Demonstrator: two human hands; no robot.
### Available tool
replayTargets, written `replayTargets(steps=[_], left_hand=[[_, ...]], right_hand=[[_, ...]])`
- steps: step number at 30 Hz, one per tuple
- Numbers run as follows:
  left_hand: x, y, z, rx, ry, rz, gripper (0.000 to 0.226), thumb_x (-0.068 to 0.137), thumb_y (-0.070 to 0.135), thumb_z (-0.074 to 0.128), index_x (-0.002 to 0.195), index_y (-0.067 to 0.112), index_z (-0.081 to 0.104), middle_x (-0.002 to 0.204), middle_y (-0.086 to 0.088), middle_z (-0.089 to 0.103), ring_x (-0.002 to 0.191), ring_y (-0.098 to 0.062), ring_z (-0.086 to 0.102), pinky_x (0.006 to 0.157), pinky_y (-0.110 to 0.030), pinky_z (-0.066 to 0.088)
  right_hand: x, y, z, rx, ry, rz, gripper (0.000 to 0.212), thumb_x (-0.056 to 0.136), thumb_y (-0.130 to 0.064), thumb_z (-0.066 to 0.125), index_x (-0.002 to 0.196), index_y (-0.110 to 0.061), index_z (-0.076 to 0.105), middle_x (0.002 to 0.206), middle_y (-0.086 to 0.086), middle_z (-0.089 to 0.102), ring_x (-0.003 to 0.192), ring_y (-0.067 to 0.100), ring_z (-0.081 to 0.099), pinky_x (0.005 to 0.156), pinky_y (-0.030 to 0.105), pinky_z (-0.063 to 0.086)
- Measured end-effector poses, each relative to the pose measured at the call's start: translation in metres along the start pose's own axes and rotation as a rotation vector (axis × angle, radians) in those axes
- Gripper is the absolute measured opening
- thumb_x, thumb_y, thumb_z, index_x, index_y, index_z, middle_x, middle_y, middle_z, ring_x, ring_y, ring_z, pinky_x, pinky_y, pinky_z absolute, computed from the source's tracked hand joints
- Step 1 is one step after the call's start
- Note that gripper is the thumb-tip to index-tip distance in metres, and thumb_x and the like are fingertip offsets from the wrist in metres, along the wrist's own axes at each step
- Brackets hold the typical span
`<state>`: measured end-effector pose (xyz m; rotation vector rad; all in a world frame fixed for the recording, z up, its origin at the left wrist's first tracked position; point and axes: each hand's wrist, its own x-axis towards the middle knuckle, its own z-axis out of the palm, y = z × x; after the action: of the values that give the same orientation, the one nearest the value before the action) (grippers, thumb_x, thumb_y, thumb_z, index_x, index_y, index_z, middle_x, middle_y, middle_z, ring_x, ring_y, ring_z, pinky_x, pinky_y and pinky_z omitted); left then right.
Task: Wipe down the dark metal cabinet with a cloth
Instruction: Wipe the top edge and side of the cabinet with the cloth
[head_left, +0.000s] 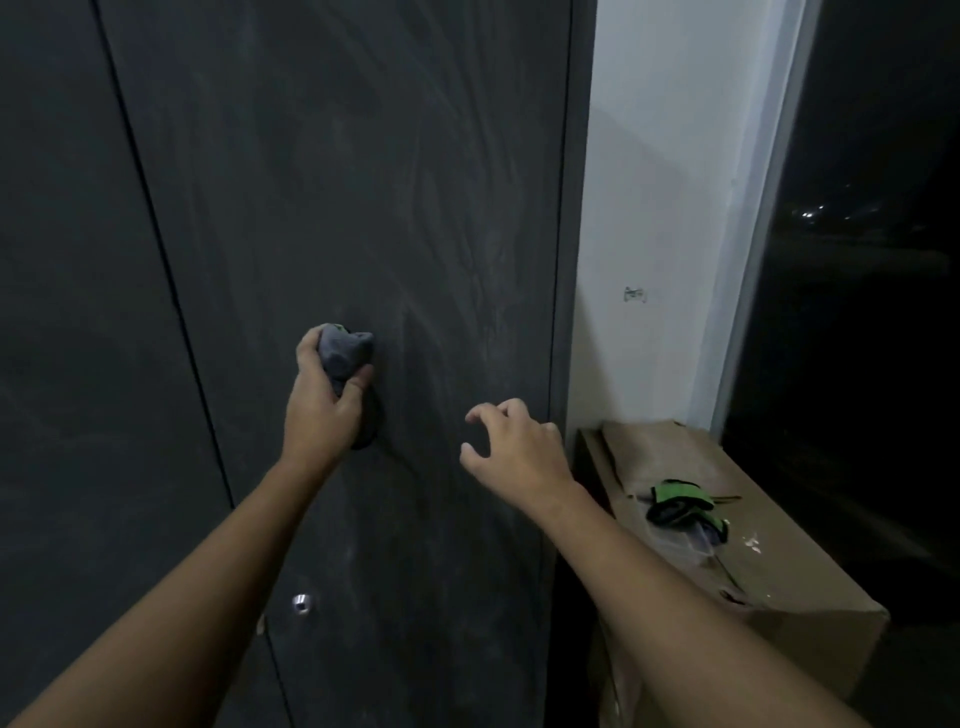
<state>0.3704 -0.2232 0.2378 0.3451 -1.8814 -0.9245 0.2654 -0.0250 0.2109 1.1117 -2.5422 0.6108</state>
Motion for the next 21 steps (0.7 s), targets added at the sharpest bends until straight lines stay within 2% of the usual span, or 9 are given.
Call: replayTargets(steps=[4, 8, 9, 11, 14, 16, 17, 19, 21], left_hand=[[0.014, -0.010, -0.027, 0.042, 0.023, 0.005, 0.058, 0.096, 0.028, 0.061, 0.143, 0.030, 0.028, 0.124, 0.003, 0.053, 0.110, -0.017, 0.054, 0.090, -0.034, 0.044], [0.023, -0.018, -0.045, 0.033, 0.019, 0.025, 0.060, 0.096, 0.027, 0.062, 0.145, 0.027, 0.027, 0.125, 0.004, 0.053, 0.110, -0.016, 0.054, 0.090, -0.031, 0.043], [0.024, -0.019, -0.048, 0.035, 0.016, 0.028, 0.060, 0.096, 0.027, 0.062, 0.145, 0.028, 0.027, 0.125, 0.004, 0.053, 0.110, -0.015, 0.054, 0.090, -0.031, 0.043], [0.028, -0.021, -0.054, 0.042, 0.004, 0.037, 0.060, 0.096, 0.028, 0.062, 0.145, 0.029, 0.027, 0.125, 0.004, 0.053, 0.110, -0.016, 0.055, 0.089, -0.032, 0.044], [0.032, -0.025, -0.062, 0.074, -0.004, 0.046, 0.059, 0.095, 0.033, 0.063, 0.142, 0.036, 0.028, 0.123, 0.006, 0.056, 0.111, -0.021, 0.058, 0.093, -0.041, 0.048], [0.035, -0.028, -0.068, 0.166, 0.019, 0.060, 0.058, 0.094, 0.039, 0.061, 0.141, 0.039, 0.027, 0.124, 0.007, 0.059, 0.111, -0.024, 0.060, 0.101, -0.047, 0.043], [0.038, -0.029, -0.071, 0.223, 0.041, 0.076, 0.058, 0.095, 0.042, 0.059, 0.141, 0.038, 0.026, 0.124, 0.007, 0.060, 0.111, -0.024, 0.060, 0.104, -0.043, 0.037], [0.041, -0.029, -0.074, 0.321, 0.094, 0.111, 0.058, 0.095, 0.046, 0.056, 0.143, 0.035, 0.025, 0.124, 0.005, 0.061, 0.107, -0.024, 0.060, 0.099, -0.039, 0.026], [0.050, -0.027, -0.079, 0.385, 0.147, 0.144, 0.061, 0.094, 0.047, 0.055, 0.145, 0.031, 0.026, 0.122, -0.001, 0.061, 0.107, -0.025, 0.058, 0.098, -0.044, 0.024]], right_hand=[[0.006, -0.019, 0.009, -0.009, -0.028, 0.017, 0.040, 0.096, -0.050, 0.051, 0.132, -0.031, 0.050, 0.130, 0.001, 0.048, 0.102, 0.016, 0.061, 0.099, 0.042, 0.041], [0.009, -0.036, 0.018, 0.001, -0.018, 0.025, 0.024, 0.099, -0.040, 0.051, 0.120, -0.029, 0.059, 0.123, -0.002, 0.052, 0.098, 0.013, 0.060, 0.100, 0.042, 0.044], [0.010, -0.040, 0.021, 0.010, -0.013, 0.031, 0.025, 0.099, -0.041, 0.052, 0.121, -0.030, 0.058, 0.124, -0.002, 0.052, 0.099, 0.012, 0.060, 0.101, 0.043, 0.044], [0.011, -0.048, 0.025, 0.014, -0.019, 0.047, 0.041, 0.095, -0.048, 0.056, 0.132, -0.031, 0.051, 0.131, 0.000, 0.051, 0.106, 0.014, 0.060, 0.104, 0.043, 0.042], [0.013, -0.058, 0.029, -0.007, -0.015, 0.057, 0.056, 0.092, -0.054, 0.056, 0.142, -0.033, 0.040, 0.139, 0.001, 0.047, 0.112, 0.017, 0.059, 0.104, 0.043, 0.040], [0.014, -0.064, 0.032, -0.009, -0.007, 0.057, 0.053, 0.093, -0.054, 0.054, 0.140, -0.034, 0.042, 0.139, 0.001, 0.048, 0.112, 0.017, 0.059, 0.103, 0.043, 0.040], [0.015, -0.067, 0.034, -0.014, -0.002, 0.055, 0.052, 0.093, -0.054, 0.054, 0.139, -0.034, 0.042, 0.139, 0.001, 0.048, 0.112, 0.017, 0.059, 0.103, 0.042, 0.040], [0.016, -0.072, 0.037, -0.023, 0.010, 0.050, 0.051, 0.093, -0.055, 0.054, 0.139, -0.034, 0.043, 0.138, 0.000, 0.049, 0.113, 0.016, 0.059, 0.103, 0.042, 0.040], [0.020, -0.080, 0.039, -0.034, 0.030, 0.043, 0.051, 0.092, -0.056, 0.054, 0.137, -0.035, 0.044, 0.137, -0.002, 0.049, 0.113, 0.016, 0.058, 0.106, 0.042, 0.036]])
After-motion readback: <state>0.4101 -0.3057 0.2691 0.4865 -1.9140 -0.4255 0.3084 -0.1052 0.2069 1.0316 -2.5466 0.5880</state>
